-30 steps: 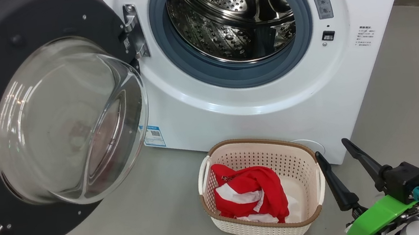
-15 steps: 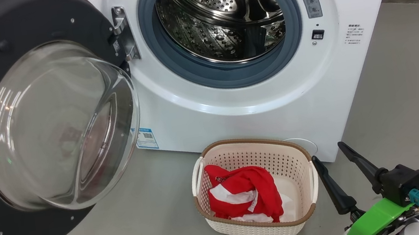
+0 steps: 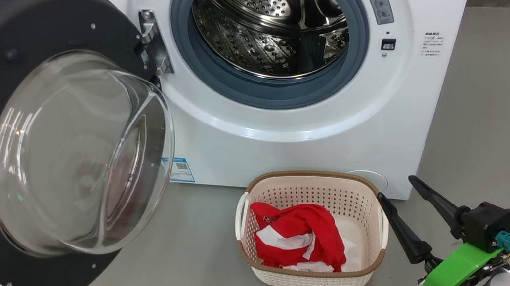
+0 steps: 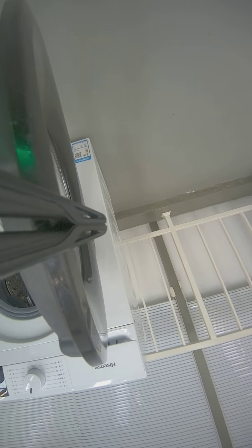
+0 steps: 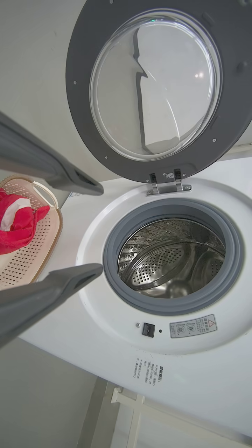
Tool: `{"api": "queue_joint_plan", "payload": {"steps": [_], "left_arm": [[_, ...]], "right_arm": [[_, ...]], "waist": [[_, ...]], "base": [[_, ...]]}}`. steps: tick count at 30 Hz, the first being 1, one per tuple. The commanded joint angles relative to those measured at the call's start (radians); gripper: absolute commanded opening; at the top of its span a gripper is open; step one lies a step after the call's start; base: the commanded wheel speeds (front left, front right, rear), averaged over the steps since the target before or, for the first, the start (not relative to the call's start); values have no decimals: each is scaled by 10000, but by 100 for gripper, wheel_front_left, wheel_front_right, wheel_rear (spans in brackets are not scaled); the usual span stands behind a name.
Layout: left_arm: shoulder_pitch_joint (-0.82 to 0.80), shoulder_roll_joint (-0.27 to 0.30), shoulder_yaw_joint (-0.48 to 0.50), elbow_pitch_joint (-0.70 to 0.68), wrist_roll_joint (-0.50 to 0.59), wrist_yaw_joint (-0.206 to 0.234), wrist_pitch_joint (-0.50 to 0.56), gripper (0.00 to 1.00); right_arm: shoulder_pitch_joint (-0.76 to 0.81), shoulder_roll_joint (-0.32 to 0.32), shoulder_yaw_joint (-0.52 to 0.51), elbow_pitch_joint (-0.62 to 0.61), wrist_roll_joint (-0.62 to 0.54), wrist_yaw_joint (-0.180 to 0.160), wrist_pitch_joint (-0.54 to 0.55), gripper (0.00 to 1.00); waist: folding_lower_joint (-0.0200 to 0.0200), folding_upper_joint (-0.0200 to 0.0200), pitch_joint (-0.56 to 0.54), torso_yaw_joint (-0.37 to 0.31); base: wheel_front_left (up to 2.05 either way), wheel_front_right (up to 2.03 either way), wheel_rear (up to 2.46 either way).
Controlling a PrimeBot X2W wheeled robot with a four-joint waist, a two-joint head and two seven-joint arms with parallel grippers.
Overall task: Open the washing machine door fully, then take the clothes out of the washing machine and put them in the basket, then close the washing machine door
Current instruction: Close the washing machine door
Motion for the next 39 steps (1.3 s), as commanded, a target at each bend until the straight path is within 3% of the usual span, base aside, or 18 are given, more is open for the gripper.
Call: {"api": "queue_joint_plan", "payload": {"steps": [1, 8, 16, 30, 39], "left_arm": [[-29, 464, -36, -139, -79, -182, 206, 0], [50, 276, -141, -110, -397, -832, 777, 0], [519, -327, -273, -973, -664, -1027, 1341, 0], [2104, -2041, -610, -4665, -888, -319, 2171, 0], [3017, -2685, -1070, -6863, -1187, 127, 2683, 0]], "right_arm": [[-249, -44, 272, -200, 88, 63, -65, 100], [-229, -3, 299, -196, 115, 63, -65, 100], [-186, 67, 251, -184, 156, 63, -65, 100], [-194, 209, 230, -177, 160, 63, -65, 100], [-238, 248, 206, -163, 183, 63, -65, 100]], "waist": [[0, 0, -2, 11], [0, 0, 5, 61], [0, 0, -6, 98], [0, 0, 40, 53], [0, 0, 78, -10]], "base": [[0, 0, 0], [0, 0, 0], [0, 0, 0], [0, 0, 0], [0, 0, 0]]}}
